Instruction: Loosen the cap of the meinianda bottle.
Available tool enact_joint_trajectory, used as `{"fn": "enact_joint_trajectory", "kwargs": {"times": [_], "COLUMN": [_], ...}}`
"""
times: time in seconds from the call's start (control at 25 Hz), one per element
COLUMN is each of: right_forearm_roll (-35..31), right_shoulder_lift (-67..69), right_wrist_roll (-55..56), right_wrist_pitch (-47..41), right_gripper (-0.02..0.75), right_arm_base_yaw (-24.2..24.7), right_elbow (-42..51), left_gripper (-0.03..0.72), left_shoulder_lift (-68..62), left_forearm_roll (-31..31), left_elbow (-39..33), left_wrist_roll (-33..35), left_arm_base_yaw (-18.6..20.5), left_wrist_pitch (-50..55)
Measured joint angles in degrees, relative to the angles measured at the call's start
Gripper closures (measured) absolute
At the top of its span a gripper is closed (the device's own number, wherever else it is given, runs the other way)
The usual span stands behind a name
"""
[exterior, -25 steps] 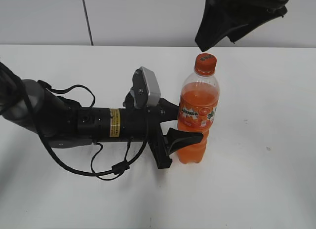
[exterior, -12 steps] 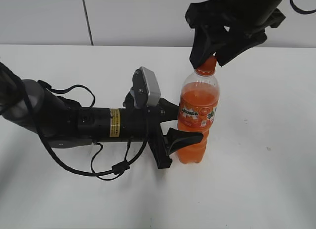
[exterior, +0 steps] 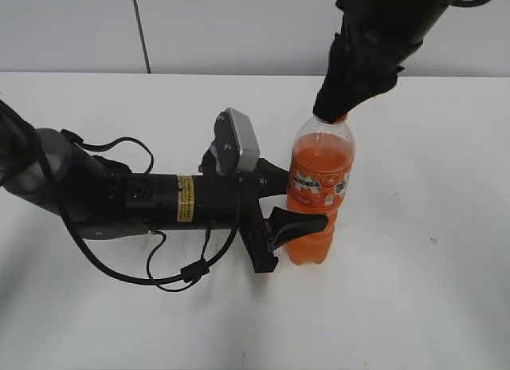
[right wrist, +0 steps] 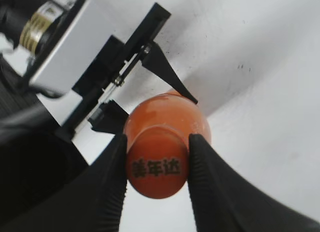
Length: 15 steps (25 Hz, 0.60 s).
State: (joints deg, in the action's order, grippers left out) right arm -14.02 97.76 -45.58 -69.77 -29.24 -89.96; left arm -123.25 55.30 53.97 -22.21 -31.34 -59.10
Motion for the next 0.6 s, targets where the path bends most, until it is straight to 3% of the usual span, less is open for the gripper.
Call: {"fn": "enact_joint_trajectory", "kwargs": {"times": [0.08, 0.16, 0.36, 0.4, 0.56, 0.6], "right_forearm_roll": [-0.2, -0.6, -1.4, -1.6, -4.6, -5.0], "right_shoulder_lift": [0.0, -0.1, -0.2, -0.2, -2.0, -2.9], "right_wrist_roll": [-23.3, -37.1, -42.8, -42.5, -37.6, -35.4], "right_wrist_pitch": [-0.2, -0.5, -0.7, -0.6, -0.4, -0.4], "right_gripper": [0.464, 0.464, 0.459, 0.433, 0.150, 0.124], "right_arm_base_yaw": [0.0, 0.0, 0.0, 0.0, 0.0, 0.0], "right_elbow": [0.0, 0.0, 0.0, 0.0, 0.0, 0.0], "left_gripper": [0.286, 0.286, 0.286, 0.286, 0.286, 0.286], "left_shoulder_lift": [0.0, 0.0, 0.0, 0.0, 0.0, 0.0], "left_forearm_roll": [0.1, 0.1, 0.4, 0.4, 0.3, 0.3], "left_elbow": [0.0, 0.0, 0.0, 0.0, 0.0, 0.0], "left_wrist_roll": [0.1, 0.2, 0.3, 0.3, 0.1, 0.1], "left_arm_base_yaw": [0.0, 0.0, 0.0, 0.0, 0.0, 0.0], "left_wrist_pitch": [0.0, 0.0, -0.1, -0.1, -0.1, -0.1]}}
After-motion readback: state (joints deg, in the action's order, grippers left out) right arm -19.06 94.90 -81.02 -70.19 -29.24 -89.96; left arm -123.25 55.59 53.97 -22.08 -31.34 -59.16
